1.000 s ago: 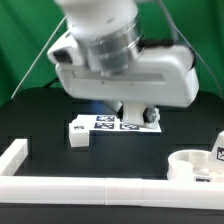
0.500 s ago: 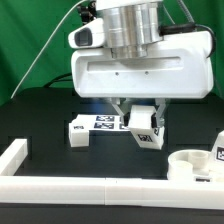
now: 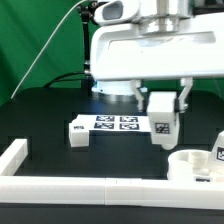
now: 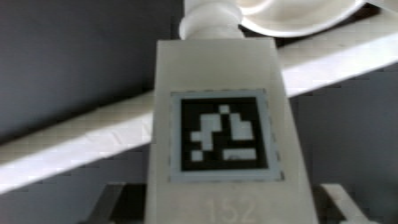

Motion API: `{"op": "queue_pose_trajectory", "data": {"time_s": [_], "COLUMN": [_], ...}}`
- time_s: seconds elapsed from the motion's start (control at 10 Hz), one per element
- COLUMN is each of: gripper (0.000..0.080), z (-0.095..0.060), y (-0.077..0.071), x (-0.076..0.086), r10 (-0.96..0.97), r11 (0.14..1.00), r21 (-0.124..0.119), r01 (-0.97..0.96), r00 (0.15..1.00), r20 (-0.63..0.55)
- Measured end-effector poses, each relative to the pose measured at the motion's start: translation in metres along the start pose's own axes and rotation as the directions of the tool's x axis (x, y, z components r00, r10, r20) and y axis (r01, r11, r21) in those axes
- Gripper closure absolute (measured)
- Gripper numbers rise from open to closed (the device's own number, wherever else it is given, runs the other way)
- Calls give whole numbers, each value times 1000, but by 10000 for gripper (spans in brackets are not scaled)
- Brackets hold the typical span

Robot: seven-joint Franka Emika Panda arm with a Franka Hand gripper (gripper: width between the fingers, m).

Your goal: Assemble stool

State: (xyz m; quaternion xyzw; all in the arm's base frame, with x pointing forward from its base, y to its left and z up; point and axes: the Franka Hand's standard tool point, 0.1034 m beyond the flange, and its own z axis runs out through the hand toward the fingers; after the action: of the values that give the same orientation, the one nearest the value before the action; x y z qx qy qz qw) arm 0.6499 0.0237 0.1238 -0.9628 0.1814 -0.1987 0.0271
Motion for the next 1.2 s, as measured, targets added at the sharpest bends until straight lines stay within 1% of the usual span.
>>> {"op": "queue_pose_trajectory", "data": {"time_s": [0.1, 0.2, 0.3, 0.5, 0.6, 0.7, 0.8, 1.0, 1.1, 1.2], "gripper": [462, 462, 462, 462, 462, 462, 462, 462, 462, 462], "z": [2, 3, 4, 3, 0, -1, 0, 0, 0, 0], "y": [-1, -5, -7, -21, -21, -22, -23, -22, -24, -29], "x": [-1, -1, -3, -16, -19, -28, -31, -30, -32, -38], "r10": [-6, -19, -28, -87, -113, -114, -121, -124, -130, -160], "r11": [1000, 1000, 999, 996, 993, 993, 992, 992, 991, 986], "r21": [6, 15, 20, 17, 12, 14, 12, 10, 11, 8], "r01": [6, 21, 32, 93, 119, 121, 126, 129, 136, 167], "r00": [998, 990, 979, 973, 969, 966, 967, 966, 964, 956], "r20": [-61, -143, -200, -212, -218, -230, -226, -226, -232, -245]}}
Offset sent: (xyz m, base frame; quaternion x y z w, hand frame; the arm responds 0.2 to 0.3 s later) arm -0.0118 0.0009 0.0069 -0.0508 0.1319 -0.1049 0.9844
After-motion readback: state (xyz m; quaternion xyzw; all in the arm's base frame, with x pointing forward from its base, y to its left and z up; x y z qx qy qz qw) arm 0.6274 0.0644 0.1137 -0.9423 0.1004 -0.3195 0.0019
